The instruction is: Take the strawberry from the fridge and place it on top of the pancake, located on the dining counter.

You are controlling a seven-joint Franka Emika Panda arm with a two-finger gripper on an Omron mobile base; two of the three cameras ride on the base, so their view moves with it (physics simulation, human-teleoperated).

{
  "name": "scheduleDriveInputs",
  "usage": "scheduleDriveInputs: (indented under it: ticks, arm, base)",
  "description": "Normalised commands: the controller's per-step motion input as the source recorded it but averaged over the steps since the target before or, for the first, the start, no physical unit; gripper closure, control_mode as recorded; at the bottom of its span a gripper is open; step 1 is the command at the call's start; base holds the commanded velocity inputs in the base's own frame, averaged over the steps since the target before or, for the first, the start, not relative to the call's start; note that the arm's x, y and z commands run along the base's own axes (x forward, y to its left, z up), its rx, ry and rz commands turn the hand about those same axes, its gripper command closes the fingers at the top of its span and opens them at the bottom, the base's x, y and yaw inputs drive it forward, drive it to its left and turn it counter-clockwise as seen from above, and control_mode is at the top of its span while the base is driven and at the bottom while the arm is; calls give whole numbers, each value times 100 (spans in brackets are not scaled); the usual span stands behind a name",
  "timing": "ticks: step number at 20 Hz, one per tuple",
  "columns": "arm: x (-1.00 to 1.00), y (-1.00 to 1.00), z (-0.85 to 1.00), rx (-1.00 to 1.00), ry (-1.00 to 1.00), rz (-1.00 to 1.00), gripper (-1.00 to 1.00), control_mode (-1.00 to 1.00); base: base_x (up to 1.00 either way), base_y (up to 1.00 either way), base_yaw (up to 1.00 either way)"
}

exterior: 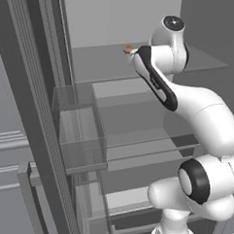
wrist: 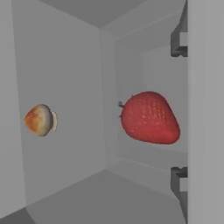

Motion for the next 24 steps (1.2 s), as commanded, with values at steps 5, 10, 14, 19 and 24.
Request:
scheduleDriveInputs:
  ticks: [5,10,14,19,24]
  arm:
    - [34,1,-9,-2,0,0,-100,-100]
    - [32,1,-12,-2,1,0,-100,-100]
    - [3,2,-11,0,0,0,-100,-100]
    - [-8,3,-23,-2,0,0,-100,-100]
    - [-3,6,-25,-2,0,0,100,-100]
  base:
    - [0,0,0]
    - [0,0,0]
    - [0,0,0]
    - [0,0,0]
    - [0,0,0]
